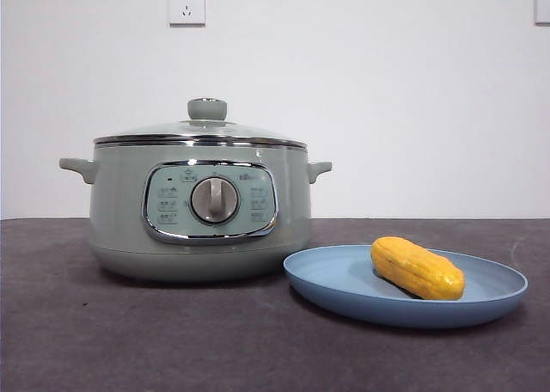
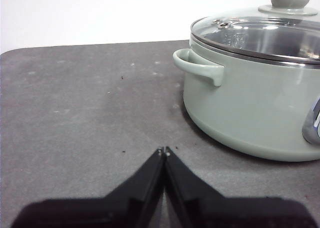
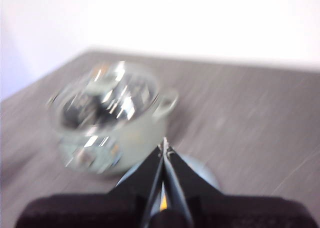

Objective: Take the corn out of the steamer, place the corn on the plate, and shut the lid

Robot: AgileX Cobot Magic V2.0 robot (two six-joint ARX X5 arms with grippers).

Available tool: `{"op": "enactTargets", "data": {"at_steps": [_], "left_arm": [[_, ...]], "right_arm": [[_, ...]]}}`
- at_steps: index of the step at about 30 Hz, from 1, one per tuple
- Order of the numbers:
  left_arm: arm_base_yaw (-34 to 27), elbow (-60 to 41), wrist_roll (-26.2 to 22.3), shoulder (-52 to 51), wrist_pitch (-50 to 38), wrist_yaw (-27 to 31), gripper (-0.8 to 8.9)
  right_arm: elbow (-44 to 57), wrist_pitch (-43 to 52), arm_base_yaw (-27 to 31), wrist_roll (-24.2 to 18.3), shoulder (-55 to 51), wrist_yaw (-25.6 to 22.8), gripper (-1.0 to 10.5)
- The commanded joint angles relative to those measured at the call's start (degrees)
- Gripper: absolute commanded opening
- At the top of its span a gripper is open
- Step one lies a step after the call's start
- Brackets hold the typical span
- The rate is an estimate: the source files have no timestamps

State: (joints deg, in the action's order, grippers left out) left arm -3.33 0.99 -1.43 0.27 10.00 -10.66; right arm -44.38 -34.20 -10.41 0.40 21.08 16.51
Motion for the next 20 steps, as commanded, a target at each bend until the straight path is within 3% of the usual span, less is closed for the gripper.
{"op": "enactTargets", "data": {"at_steps": [1, 9, 20], "left_arm": [[-0.2, -0.7, 0.3, -0.2, -0.1, 0.0, -0.03], [-0.2, -0.7, 0.3, -0.2, -0.1, 0.0, -0.03], [-0.2, -0.7, 0.3, -0.2, -0.1, 0.0, -0.03]], "right_arm": [[5.6, 6.9, 3.5, -1.6, -3.0, -0.1, 0.0], [26.6, 25.6, 7.1, 1.8, -12.9, -0.5, 0.0], [42.1, 30.7, 7.1, 7.9, -21.0, -4.7, 0.0]]}}
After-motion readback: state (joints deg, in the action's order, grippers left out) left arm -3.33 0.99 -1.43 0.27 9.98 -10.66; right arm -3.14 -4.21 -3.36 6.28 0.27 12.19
